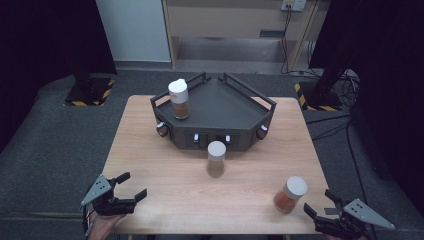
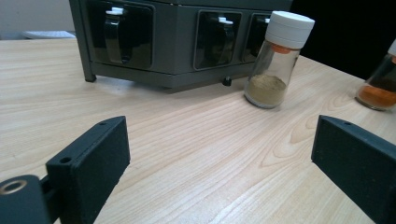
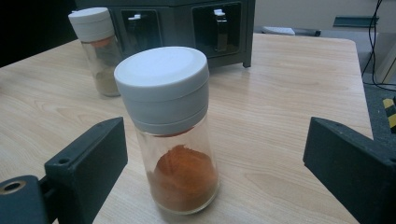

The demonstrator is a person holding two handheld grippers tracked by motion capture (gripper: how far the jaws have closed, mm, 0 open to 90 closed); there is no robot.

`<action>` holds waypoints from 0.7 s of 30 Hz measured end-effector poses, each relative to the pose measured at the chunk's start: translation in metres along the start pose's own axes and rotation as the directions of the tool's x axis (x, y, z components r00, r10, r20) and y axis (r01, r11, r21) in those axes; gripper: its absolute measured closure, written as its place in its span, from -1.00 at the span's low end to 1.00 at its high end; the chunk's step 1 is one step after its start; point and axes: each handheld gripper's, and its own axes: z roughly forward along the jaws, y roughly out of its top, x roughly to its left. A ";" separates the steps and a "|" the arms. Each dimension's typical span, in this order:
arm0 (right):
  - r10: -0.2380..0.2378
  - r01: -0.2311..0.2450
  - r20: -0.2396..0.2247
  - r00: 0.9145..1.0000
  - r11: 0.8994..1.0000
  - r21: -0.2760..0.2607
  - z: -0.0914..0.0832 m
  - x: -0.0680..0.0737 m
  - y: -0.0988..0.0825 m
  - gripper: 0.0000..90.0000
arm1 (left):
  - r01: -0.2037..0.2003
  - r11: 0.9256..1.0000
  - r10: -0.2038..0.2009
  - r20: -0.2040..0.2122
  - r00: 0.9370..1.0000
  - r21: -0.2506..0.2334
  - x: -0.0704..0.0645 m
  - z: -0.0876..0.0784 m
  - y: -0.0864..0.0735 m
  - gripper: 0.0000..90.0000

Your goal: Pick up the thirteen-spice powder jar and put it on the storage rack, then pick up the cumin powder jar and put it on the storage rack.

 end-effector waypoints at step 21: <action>-0.003 0.003 -0.003 1.000 1.000 -0.005 -0.001 0.001 0.000 -0.86 | 0.001 1.000 -0.002 0.010 1.000 0.027 0.001 0.002 0.002 -0.94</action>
